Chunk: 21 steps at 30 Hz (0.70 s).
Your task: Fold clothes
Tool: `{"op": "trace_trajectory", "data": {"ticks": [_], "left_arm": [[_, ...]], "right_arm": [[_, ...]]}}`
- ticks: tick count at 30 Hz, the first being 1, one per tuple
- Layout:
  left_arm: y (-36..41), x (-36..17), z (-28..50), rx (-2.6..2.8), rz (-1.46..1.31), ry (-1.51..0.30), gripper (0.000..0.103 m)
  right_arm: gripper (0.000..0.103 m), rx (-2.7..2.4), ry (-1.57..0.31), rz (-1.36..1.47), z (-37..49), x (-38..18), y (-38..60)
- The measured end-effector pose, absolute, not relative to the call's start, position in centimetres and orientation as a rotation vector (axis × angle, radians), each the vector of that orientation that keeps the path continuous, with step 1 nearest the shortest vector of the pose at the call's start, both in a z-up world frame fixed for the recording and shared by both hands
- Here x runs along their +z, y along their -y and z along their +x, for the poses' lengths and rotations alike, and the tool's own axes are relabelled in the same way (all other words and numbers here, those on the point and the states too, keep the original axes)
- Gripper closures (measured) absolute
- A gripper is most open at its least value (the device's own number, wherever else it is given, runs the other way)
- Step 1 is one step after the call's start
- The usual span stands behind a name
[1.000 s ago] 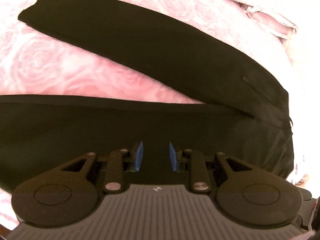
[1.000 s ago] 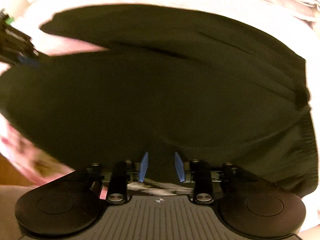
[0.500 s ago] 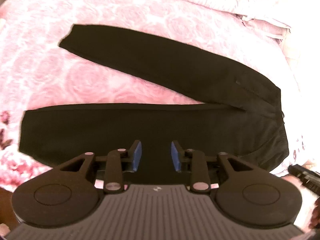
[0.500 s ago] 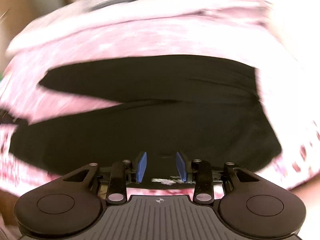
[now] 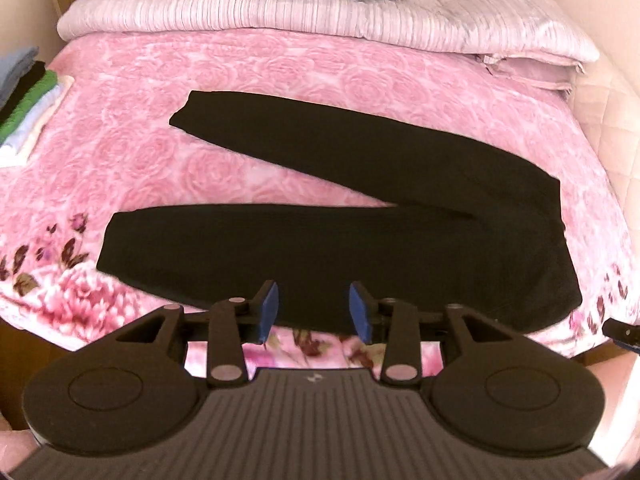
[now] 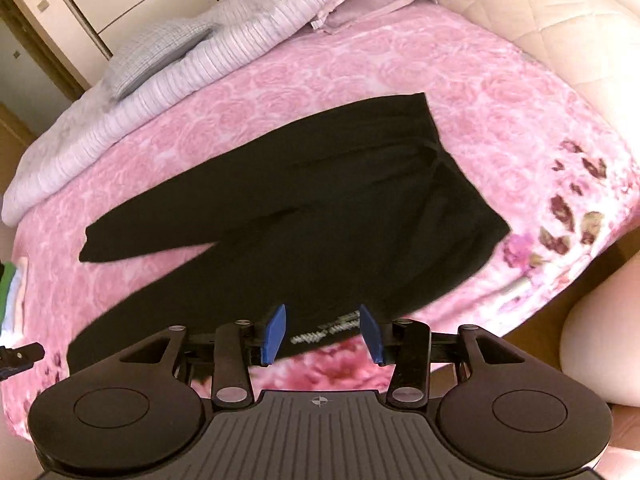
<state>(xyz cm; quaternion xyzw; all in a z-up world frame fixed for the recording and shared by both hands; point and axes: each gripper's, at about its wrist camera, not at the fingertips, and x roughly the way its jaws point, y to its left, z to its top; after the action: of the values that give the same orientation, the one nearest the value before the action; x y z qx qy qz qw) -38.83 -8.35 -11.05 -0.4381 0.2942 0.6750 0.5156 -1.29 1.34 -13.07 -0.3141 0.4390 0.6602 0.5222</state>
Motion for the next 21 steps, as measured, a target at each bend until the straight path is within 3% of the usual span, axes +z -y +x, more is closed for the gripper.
{"op": "trace_trajectory", "data": {"ticks": [8, 21], "left_arm": [[15.0, -10.3, -33.2, 1.625, -1.041, -0.729, 0.067], [22.1, -9.6, -30.8, 1.688, -1.025, -0.731, 0.067]], "right_arm": [[0.053, 1.61, -1.001, -0.781, 3.3, -12.5, 3.7], [0.044, 1.679, -0.968, -0.808, 6.1, -11.4, 9.7]]}}
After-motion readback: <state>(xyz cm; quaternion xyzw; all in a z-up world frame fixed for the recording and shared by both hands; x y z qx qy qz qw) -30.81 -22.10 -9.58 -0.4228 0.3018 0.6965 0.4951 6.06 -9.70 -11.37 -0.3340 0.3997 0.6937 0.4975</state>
